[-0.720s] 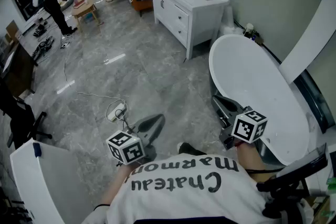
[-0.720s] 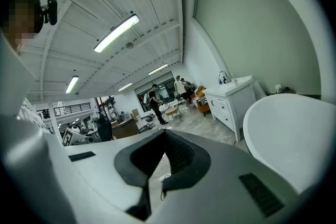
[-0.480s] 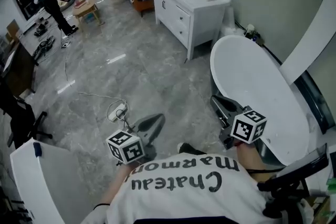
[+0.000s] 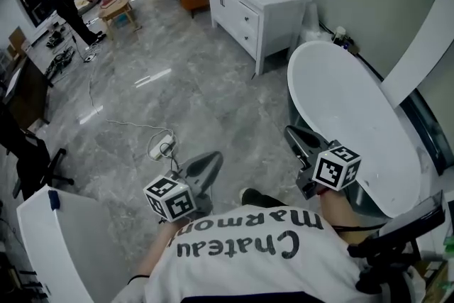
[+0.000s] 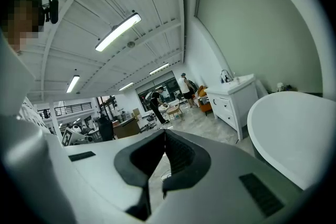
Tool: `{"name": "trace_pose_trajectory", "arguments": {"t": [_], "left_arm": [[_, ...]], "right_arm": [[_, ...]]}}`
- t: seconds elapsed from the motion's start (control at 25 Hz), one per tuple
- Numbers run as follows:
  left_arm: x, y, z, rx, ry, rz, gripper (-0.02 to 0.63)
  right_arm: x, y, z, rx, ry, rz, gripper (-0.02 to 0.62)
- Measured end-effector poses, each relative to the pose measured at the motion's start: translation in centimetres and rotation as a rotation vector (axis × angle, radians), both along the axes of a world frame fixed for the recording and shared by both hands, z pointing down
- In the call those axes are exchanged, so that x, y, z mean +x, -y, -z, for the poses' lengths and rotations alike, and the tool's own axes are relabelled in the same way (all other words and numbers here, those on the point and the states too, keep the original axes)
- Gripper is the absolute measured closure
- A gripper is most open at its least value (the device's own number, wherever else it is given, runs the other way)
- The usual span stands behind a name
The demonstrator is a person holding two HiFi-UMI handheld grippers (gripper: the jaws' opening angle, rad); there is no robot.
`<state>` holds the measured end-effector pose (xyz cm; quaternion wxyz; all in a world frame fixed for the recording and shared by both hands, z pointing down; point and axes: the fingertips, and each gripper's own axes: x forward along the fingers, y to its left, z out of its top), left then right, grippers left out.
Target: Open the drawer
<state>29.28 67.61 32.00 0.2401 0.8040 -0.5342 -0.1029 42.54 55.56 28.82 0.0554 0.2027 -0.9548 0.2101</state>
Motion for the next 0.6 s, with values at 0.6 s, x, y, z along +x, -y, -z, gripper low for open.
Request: {"name": "trace_pose_trajectory", "arguments": {"t": [0.6], "left_arm": [[-3.8,1.7,-1.8,-0.06,-0.008,0.068,0.609]], "right_arm": [[-5.4,2.7,-3.1,0.01,-0.126,0.072,0.584]]}}
